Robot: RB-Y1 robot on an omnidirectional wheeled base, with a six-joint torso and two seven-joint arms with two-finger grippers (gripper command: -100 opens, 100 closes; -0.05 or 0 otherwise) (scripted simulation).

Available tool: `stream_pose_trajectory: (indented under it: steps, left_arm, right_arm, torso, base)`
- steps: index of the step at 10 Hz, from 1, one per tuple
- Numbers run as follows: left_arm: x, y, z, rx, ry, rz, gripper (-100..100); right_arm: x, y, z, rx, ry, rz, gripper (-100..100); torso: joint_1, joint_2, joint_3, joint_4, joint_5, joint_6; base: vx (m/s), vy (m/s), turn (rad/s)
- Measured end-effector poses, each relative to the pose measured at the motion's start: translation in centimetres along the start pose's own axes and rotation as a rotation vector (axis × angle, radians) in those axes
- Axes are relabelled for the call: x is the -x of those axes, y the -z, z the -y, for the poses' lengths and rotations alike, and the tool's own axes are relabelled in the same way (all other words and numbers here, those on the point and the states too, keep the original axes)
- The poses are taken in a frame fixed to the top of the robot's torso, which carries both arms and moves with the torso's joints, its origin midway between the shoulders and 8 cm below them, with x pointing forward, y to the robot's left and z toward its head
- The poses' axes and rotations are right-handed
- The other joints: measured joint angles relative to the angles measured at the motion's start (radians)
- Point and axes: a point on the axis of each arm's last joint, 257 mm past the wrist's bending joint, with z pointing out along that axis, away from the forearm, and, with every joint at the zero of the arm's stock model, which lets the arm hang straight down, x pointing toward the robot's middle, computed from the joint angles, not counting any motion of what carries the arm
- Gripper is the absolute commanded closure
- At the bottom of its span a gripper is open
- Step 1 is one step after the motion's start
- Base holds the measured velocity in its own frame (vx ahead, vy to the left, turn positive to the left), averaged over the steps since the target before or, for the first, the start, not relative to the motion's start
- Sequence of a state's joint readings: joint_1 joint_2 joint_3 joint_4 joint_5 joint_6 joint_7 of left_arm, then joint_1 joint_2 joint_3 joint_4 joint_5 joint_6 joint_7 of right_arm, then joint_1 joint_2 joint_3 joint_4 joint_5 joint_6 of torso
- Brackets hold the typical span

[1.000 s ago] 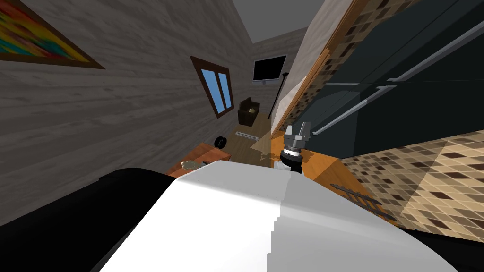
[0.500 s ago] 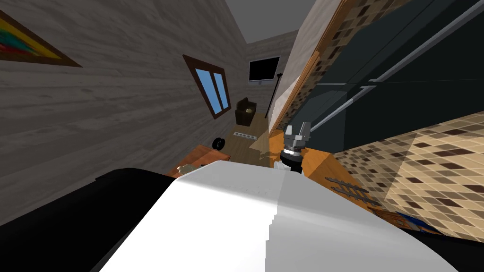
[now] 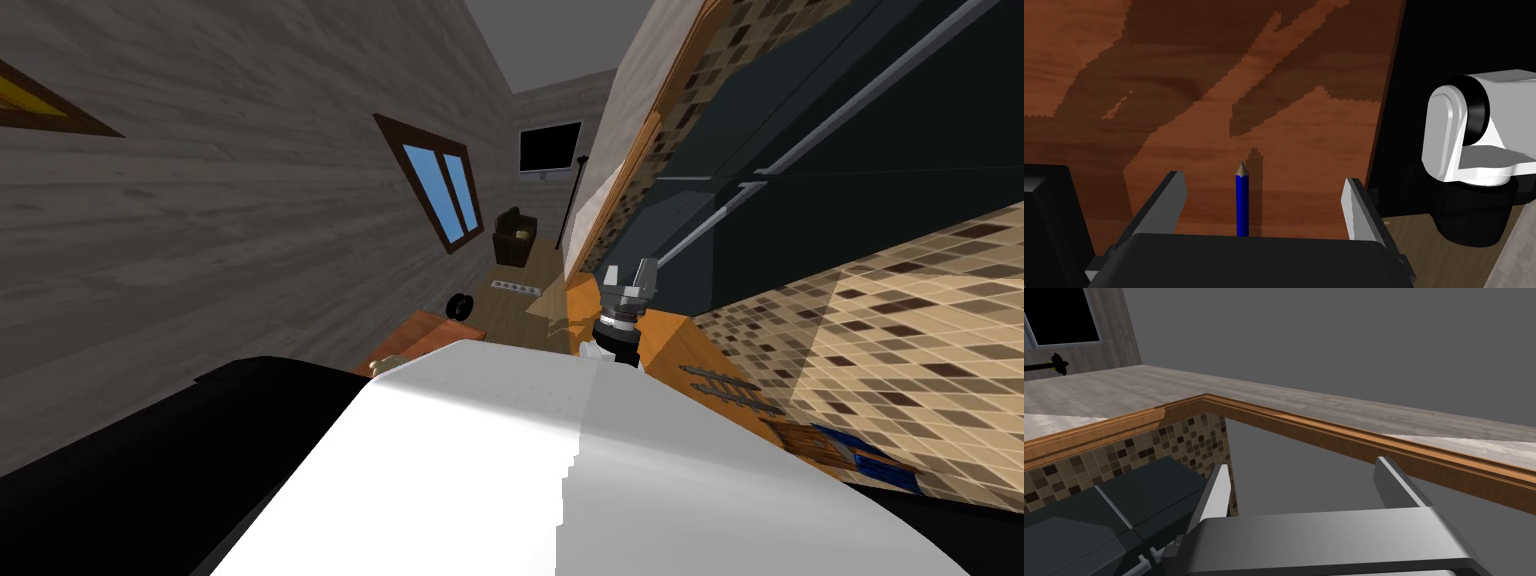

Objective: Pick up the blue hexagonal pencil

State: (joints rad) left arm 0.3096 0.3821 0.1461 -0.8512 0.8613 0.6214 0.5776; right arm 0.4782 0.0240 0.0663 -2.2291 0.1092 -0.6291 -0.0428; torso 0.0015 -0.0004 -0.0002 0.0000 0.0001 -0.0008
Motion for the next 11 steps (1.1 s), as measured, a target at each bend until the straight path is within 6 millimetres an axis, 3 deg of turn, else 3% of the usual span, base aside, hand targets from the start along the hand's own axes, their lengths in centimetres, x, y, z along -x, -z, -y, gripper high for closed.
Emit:
stream_pose_trajectory:
  steps: [3,4,5,9,10,11]
  left_arm:
    - [1.8,0.1,0.6,0.033,0.033,0.054,-100]
    - [1.9,0.1,0.6,0.035,0.033,0.056,0]
    - [1.9,0.1,0.6,0.035,0.033,0.056,-100]
    - [2.0,-2.0,-2.8,0.039,0.017,0.057,-100]
    - [2.0,-2.0,-2.8,0.037,0.015,0.056,100]
    - [2.0,-2.0,-2.8,0.037,0.015,0.056,100]
  right_arm:
    - [0.0,0.0,0.0,0.0,0.0,0.0,0]
    - [0.0,0.0,0.0,0.0,0.0,0.0,0]
    - [0.0,0.0,0.0,0.0,0.0,0.0,0]
    - [0.0,0.0,0.0,0.0,0.0,0.0,0]
    - [0.0,0.0,0.0,0.0,0.0,0.0,0]
    - [0.0,0.0,0.0,0.0,0.0,0.0,0]
  torso:
    - [0.0,0.0,0.0,0.0,0.0,0.0]
    - [-0.001,0.0,0.0,0.0,0.0,0.0]
    - [-0.002,0.0,0.0,0.0,0.0,0.0]
    - [0.003,-0.002,-0.001,0.0,0.001,0.0]
    - [0.001,-0.001,-0.001,0.0,0.0,0.0]
    - [-0.001,0.0,0.0,0.0,0.0,0.0]
  base:
    - [-0.007,0.026,-0.073]
    - [0.0,0.0,0.0]
    - [0.029,0.051,0.059]
    - [0.026,0.077,0.037]
    - [0.002,0.007,-0.003]
    - [0.0,0.0,0.0]
